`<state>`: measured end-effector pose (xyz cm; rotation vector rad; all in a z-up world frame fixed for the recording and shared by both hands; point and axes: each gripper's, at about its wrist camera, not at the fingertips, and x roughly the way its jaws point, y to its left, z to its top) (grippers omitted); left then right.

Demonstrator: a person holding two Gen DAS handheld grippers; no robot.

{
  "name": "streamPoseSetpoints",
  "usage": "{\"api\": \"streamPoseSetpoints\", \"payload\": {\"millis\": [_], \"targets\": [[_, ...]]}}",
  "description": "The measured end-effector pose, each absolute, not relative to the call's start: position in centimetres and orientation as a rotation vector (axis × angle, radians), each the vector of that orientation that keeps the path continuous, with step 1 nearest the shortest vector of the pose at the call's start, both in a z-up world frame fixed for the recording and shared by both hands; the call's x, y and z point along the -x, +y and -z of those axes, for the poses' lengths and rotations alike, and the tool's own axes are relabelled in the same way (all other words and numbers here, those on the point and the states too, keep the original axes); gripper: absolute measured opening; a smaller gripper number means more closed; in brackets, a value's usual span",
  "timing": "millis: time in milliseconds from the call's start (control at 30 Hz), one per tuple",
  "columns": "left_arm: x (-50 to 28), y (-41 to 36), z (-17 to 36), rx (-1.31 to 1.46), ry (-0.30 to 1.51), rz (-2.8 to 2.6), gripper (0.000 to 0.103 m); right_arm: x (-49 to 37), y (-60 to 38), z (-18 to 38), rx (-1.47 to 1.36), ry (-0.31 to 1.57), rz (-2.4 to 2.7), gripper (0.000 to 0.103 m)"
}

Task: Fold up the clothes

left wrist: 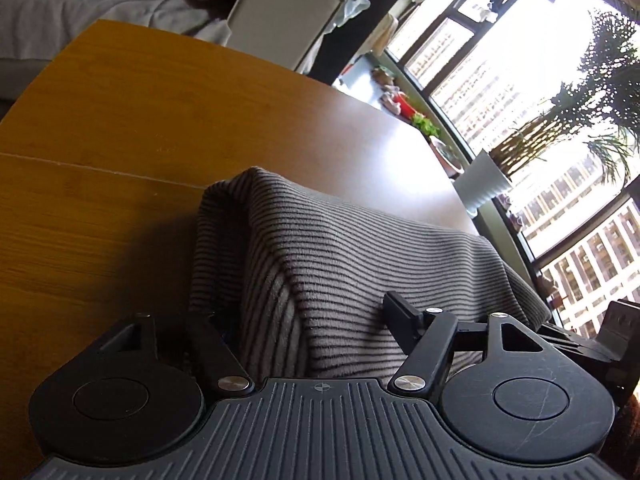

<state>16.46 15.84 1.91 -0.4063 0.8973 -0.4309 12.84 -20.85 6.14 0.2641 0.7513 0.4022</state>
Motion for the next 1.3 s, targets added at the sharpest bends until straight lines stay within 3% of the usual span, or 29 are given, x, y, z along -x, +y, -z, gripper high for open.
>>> {"api": "streamPoseSetpoints", "payload": {"millis": [100, 233, 400, 567, 633, 667, 767, 833, 867, 900, 1000, 1167, 1300], "targets": [[-18.0, 15.6, -2.1, 0.363, 0.874, 0.406, 0.055, -16.6, -20.1, -6.4, -0.246, 0.742, -0.387, 0.027], [-21.8, 16.1, -4.2, 0.347, 0.833, 0.368, 0.031, -19.4, -20.0, -8.8, -0.295, 0.687, -0.406, 0.022], [-20.3, 16.8, -9.1, 0.341, 0.704, 0.408, 0.03, -15.7, -20.5, -11.1, -0.289, 0.617, -0.496, 0.022], [-16.2, 16.4, -7.6, 0.355, 0.752, 0.445, 0.031, -12.9, -21.8, -8.1, -0.303, 0.705, -0.486, 0.023], [-14.9, 16.0, -5.5, 0.354, 0.812, 0.448, 0.032, -12.6, -21.8, -6.4, -0.25, 0.73, -0.421, 0.029], [-14.5, 15.8, -4.3, 0.348, 0.845, 0.441, 0.032, -12.5, -21.9, -5.9, -0.235, 0.728, -0.401, 0.04], [-13.7, 15.7, -2.2, 0.332, 0.887, 0.396, 0.04, -11.9, -22.0, -5.8, -0.218, 0.7, -0.377, 0.05], [-13.4, 16.1, -2.4, 0.333, 0.87, 0.374, 0.046, -11.4, -21.7, -6.5, -0.15, 0.669, -0.325, 0.069], [-13.2, 16.3, -2.8, 0.324, 0.857, 0.358, 0.05, -11.1, -21.5, -6.8, -0.096, 0.646, -0.278, 0.088], [-13.0, 16.4, -3.4, 0.308, 0.839, 0.344, 0.052, -10.7, -21.4, -7.2, -0.033, 0.615, -0.224, 0.098], [-12.3, 16.8, -5.2, 0.265, 0.776, 0.322, 0.063, -9.4, -21.9, -8.1, 0.023, 0.547, -0.166, 0.103], [-10.7, 16.5, -7.4, 0.28, 0.704, 0.372, 0.078, -8.4, -22.5, -9.8, -0.063, 0.479, -0.25, 0.103], [-9.9, 14.0, -7.4, 0.303, 0.717, 0.48, 0.084, -10.5, -20.2, -8.4, 0.095, 0.576, -0.153, 0.103]]}}
